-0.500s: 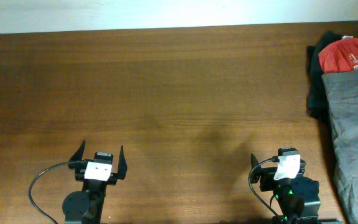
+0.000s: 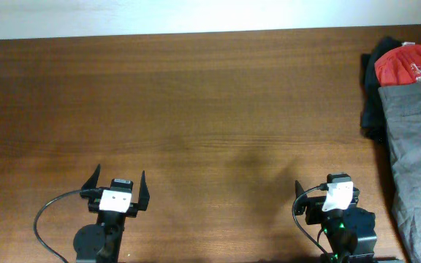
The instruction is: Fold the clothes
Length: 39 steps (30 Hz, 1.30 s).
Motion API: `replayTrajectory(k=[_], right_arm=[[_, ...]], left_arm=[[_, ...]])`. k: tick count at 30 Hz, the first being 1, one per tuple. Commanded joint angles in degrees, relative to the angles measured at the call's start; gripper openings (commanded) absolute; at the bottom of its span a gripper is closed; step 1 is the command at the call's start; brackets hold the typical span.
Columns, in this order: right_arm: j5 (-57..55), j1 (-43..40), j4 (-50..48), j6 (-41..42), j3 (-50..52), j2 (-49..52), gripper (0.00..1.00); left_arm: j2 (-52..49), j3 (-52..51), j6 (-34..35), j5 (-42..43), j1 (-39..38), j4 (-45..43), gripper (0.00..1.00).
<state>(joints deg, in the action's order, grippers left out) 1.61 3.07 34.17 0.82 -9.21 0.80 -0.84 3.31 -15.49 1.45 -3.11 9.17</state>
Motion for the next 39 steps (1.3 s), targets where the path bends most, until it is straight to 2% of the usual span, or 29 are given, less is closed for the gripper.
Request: replayTrajectory(k=[1, 39], right_arm=[[0.33, -0.48, -0.13, -0.39, 0.37, -0.59, 0.99], [-1.81, -0.48, -0.76, -0.42, 0.37, -0.59, 0.99]], left_arm=[[0.44, -0.79, -0.68, -0.39, 0.28, -0.22, 0.99], [0.44, -0.79, -0.68, -0.39, 0.28, -0.22, 0.99]])
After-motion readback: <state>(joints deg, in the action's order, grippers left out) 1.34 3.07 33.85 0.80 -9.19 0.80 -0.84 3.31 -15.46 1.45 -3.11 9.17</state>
